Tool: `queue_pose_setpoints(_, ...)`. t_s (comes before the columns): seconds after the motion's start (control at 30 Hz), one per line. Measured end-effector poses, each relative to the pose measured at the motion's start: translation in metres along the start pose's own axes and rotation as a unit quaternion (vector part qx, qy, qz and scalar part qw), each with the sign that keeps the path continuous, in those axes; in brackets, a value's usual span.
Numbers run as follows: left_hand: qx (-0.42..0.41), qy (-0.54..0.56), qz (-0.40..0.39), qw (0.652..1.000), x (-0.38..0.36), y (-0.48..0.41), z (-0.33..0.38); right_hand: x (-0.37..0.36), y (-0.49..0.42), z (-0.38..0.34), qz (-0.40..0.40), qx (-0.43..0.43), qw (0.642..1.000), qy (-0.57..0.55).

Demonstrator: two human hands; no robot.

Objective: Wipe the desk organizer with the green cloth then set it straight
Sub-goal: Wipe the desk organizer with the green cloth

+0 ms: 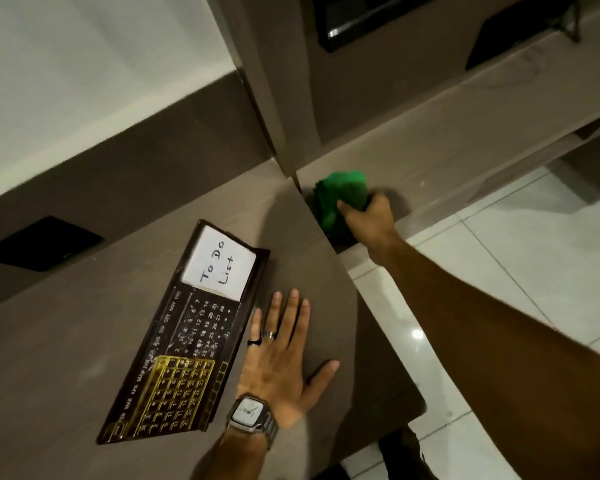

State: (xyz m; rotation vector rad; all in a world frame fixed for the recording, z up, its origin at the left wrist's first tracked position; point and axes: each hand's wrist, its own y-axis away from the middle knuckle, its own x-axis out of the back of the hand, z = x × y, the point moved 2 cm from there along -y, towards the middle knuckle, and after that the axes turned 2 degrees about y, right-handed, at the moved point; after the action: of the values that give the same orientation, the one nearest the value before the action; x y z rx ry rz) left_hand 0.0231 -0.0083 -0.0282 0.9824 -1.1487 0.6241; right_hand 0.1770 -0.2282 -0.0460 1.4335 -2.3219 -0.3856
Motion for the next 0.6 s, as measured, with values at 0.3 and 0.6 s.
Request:
queue_pose_setpoints(0.3, -0.023, 0.028, 0.072, 0.997, 0.078, 0.024, -0.006, 0.012, 0.129, -0.057, -0.050, 0.167, 0.984, -0.032)
queue_pose_setpoints(0.6, 0.046, 0.013, 0.094, 0.994, 0.142, 0.095, -0.099, -0.060, 0.252, -0.033, -0.096, 0.231, 0.966, 0.060)
